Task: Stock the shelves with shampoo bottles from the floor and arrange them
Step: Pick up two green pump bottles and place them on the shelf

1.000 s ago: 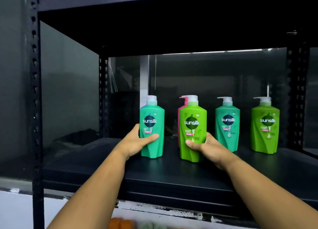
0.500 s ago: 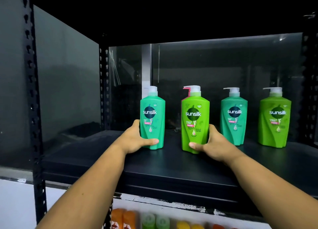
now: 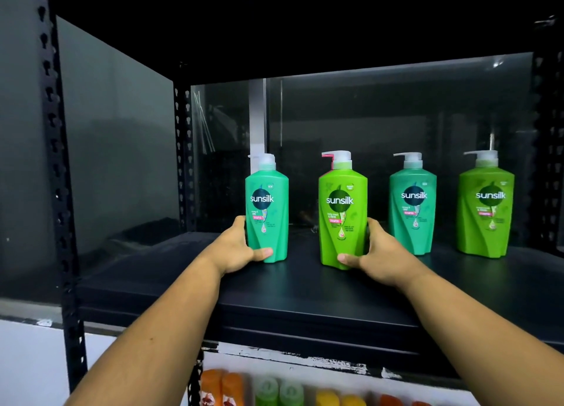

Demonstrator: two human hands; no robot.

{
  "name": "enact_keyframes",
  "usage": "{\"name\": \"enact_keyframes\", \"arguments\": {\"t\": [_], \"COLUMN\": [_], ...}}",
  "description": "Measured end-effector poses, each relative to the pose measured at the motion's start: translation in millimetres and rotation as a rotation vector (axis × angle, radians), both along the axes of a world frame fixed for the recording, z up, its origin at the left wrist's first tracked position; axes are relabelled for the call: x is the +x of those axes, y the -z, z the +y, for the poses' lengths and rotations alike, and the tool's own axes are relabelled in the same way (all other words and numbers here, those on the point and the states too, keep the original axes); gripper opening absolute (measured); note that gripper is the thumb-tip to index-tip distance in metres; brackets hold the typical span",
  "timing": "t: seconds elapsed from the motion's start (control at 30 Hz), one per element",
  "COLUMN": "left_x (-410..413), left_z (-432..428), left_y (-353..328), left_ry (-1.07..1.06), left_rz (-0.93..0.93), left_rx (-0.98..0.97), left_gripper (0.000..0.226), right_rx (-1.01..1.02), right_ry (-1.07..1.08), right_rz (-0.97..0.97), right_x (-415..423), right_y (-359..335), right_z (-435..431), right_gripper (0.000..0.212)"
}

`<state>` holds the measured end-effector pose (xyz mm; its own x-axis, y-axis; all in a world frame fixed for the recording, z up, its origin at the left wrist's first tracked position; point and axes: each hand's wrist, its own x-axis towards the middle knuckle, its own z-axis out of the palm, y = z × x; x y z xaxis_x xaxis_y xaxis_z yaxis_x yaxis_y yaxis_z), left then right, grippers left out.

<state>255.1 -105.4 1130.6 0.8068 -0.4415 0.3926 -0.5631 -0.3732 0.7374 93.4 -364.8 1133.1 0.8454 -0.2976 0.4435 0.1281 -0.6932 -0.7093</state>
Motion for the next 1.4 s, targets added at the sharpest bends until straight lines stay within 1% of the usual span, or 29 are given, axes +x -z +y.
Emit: {"name": "enact_keyframes", "arguments": {"t": [0.27, 0.47, 0.67, 1.03, 1.17, 1.27, 1.4], "left_x": [1, 2, 0, 3, 7, 9, -1], "left_z": [0, 0, -1, 0, 0, 0, -1], "left_y": [1, 2, 2, 4, 4, 5, 0], "left_ry": [0.005, 0.019, 0.029, 0.022, 0.011, -0.006, -0.065], "left_rz": [0.009, 0.025, 0.035, 0.039, 0.04, 0.054, 0.045], "left_rx": [-0.017, -0.034, -0.024, -0.008, 0.008, 0.029, 0.128], "left_gripper": [0.075, 0.073, 0.069, 0.073, 0.072, 0.073, 0.07], "right_rx": [-0.02, -0.057, -0.057, -0.051, -0.036, -0.026, -0.056], "right_ry": [0.011, 0.031, 0.027, 0.045, 0.051, 0.057, 0.09], "right_rz": [-0.012, -0.021, -0.033, -0.029, -0.027, -0.016, 0.036], "right_x": [7, 7, 7, 11, 13, 12, 7], "right_y": [3, 4, 3, 4, 3, 3, 1], "right_z": [-5, -6, -5, -6, -5, -3, 0], "right_gripper": [0.073, 0.079, 0.079, 0.079, 0.079, 0.075, 0.074]}}
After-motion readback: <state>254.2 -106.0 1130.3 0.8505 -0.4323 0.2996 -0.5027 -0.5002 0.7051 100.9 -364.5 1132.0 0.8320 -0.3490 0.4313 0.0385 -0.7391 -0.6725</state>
